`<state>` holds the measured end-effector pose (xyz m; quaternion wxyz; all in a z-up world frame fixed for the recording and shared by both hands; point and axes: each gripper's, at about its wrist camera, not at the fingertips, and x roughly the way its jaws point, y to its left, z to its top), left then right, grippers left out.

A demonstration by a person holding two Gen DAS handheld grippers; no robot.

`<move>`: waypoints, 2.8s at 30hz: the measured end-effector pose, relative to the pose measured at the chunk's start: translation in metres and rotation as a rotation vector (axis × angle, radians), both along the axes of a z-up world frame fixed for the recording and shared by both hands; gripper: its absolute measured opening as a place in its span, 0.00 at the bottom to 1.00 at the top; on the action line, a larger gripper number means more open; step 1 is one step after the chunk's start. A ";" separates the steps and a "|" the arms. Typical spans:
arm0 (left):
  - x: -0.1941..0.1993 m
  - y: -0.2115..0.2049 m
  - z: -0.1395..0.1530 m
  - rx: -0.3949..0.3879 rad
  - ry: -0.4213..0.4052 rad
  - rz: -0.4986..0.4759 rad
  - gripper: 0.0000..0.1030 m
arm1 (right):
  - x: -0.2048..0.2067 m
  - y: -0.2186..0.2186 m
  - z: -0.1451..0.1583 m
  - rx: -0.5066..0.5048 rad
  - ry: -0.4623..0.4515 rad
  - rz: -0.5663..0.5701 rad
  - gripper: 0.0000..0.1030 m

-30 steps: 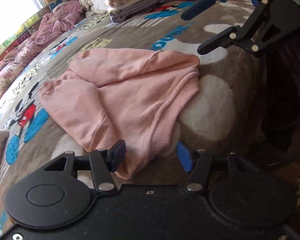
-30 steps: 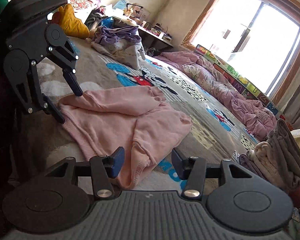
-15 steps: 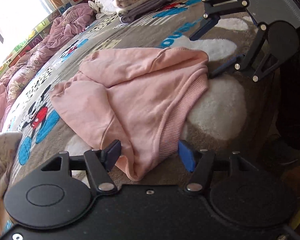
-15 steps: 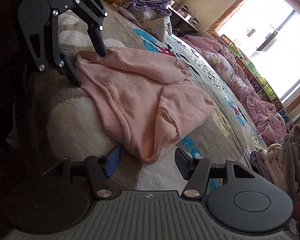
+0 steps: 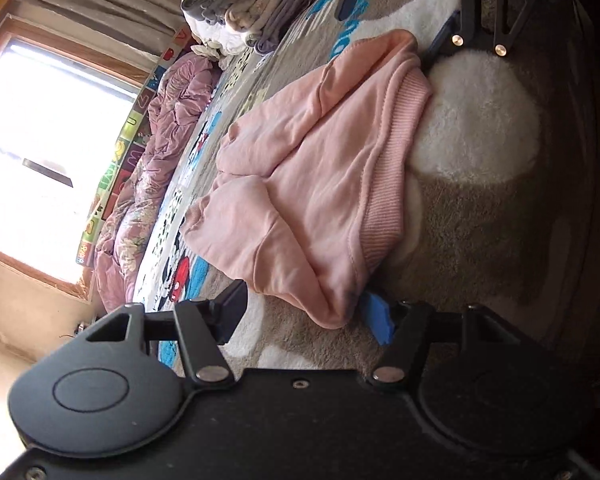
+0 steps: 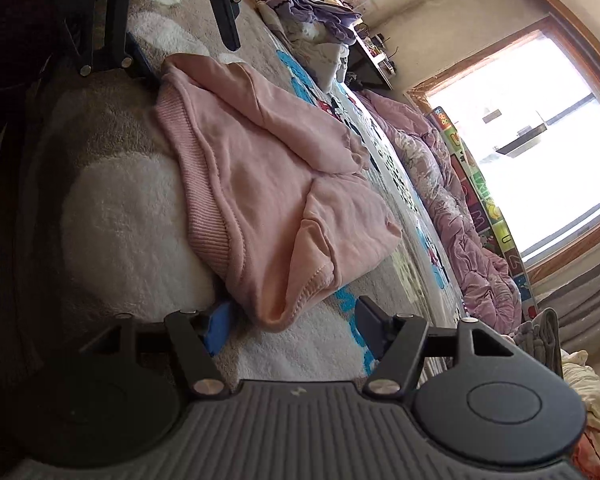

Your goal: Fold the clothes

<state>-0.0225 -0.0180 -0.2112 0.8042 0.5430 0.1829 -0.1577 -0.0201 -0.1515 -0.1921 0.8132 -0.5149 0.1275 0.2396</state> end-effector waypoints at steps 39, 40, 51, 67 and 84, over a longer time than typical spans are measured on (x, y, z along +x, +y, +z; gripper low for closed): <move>-0.026 0.011 0.029 -0.030 -0.082 -0.043 0.11 | -0.026 -0.010 0.047 0.117 0.039 0.062 0.11; -0.029 0.013 0.040 -0.061 -0.068 -0.040 0.11 | -0.031 -0.011 0.055 0.121 0.044 0.067 0.11; 0.054 0.064 0.156 -0.553 0.257 -0.007 0.12 | 0.011 -0.026 0.163 0.329 0.230 0.044 0.11; 0.267 0.089 0.164 -0.755 0.636 0.105 0.11 | 0.256 -0.029 0.167 0.506 0.590 -0.117 0.11; 0.303 0.135 0.111 -1.176 0.544 0.327 0.25 | 0.321 -0.068 0.108 0.925 0.643 -0.326 0.36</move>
